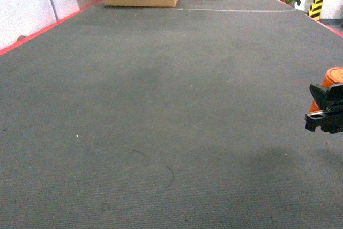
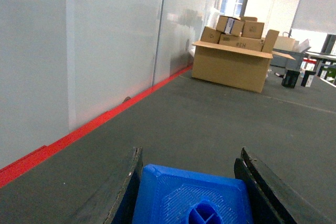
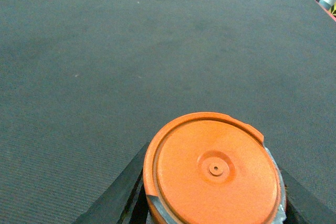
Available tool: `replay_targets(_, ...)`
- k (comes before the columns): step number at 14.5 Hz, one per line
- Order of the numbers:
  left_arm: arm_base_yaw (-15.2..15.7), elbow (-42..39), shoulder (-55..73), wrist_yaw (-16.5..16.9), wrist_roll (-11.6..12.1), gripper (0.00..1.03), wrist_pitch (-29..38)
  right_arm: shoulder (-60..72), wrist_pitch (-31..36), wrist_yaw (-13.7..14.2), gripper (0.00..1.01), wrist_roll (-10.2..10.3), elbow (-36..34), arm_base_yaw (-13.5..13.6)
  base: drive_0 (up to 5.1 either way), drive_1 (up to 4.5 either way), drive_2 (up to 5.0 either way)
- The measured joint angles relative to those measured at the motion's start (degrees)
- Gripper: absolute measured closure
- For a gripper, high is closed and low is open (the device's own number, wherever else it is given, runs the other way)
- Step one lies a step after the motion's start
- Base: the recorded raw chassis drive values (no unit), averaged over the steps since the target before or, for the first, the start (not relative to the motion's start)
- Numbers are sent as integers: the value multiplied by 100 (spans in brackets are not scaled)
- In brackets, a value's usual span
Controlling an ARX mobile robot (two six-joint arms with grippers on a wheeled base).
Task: Sort blue parts and orange caps into right shelf containers
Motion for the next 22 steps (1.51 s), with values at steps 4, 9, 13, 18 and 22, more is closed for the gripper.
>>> replay_targets(4, 0, 0, 2, 2, 0, 56, 0, -1069, -461, -94, 56, 310, -256, 101, 0, 0, 0)
replay_targets(9, 0, 0, 2, 0, 0, 56, 0, -2881, -1235, -402, 56, 586, -841, 133, 0, 0, 0)
replay_targets(13, 0, 0, 2, 2, 0, 56, 0, -4317, -1845, -765, 56, 621, -1392, -179, 0, 0, 0)
replay_targets(18, 0, 0, 2, 2, 0, 56, 0, -5794, -2787, -1207, 56, 619, -1993, -625, 0, 0, 0)
replay_targets(22, 0, 0, 2, 2, 0, 56, 0, -5989, -3012, -1314, 56, 623, -2063, -688, 0, 0, 0)
